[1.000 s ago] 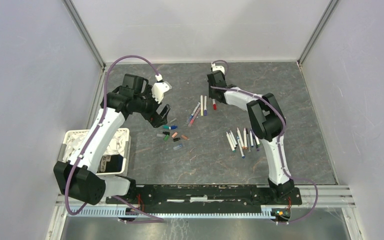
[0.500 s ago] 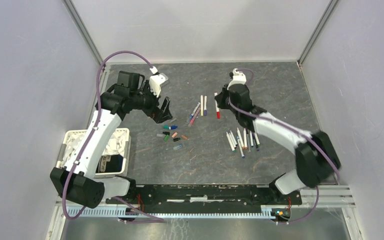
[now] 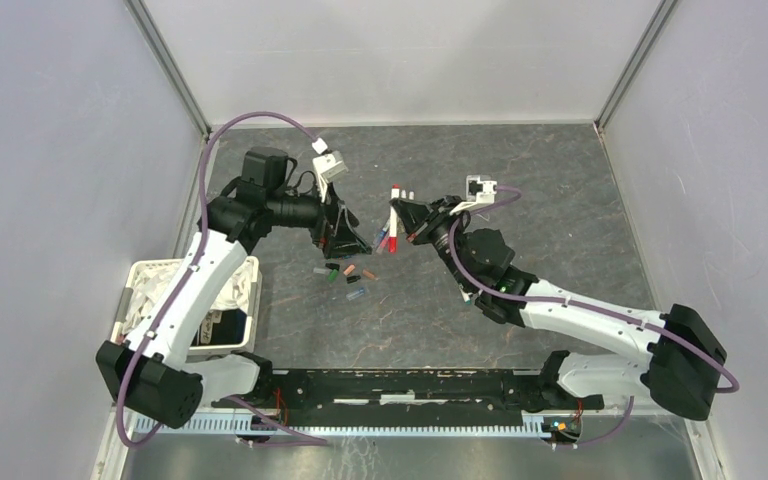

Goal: Open the pen caps
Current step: Pick up the pen from the center of the board.

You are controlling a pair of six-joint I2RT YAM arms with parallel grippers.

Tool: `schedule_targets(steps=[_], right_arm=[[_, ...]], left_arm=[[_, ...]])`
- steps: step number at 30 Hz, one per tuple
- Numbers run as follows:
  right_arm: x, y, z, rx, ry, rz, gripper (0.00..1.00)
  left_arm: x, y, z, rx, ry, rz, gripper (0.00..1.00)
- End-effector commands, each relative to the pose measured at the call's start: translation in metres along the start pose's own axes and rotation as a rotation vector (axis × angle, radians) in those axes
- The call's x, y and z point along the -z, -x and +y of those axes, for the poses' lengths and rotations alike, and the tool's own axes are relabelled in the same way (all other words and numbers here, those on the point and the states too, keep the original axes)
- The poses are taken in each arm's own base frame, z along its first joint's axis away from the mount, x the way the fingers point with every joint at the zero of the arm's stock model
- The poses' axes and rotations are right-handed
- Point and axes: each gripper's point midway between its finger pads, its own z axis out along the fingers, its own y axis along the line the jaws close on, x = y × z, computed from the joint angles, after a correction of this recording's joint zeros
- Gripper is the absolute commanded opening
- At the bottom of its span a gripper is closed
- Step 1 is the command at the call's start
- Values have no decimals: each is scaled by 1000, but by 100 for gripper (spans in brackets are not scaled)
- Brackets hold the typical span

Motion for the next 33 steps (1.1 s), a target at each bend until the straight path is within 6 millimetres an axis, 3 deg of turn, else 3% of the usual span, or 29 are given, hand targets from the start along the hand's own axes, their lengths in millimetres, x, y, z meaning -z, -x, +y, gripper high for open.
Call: schedule_targets(steps=[1, 8, 12, 22, 24, 26, 27, 33], right_arm=[[-2, 30, 44, -93, 74, -124, 0], [3, 35, 71, -118, 119, -140, 0], [5, 33, 75, -133, 129, -137, 0], [7, 16, 74, -148, 125, -116, 0], [8, 14, 73, -155, 123, -115, 0], [10, 14, 71, -160, 121, -113, 0], [11, 13, 71, -160, 122, -110, 0], [16, 9, 63, -140, 89, -77, 3]], left_arm=[[-10, 2, -35, 3, -185, -32, 100], [-27, -3, -39, -16, -231, 10, 98], [-30, -4, -40, -19, -252, 13, 78], [-29, 1, -45, -32, -277, 0, 50], [-29, 1, -45, -34, -272, 1, 37], [-29, -1, -40, -47, -241, 9, 11], [-28, -2, -35, -54, -206, 15, 4], [-20, -7, -8, -167, -32, 71, 2]])
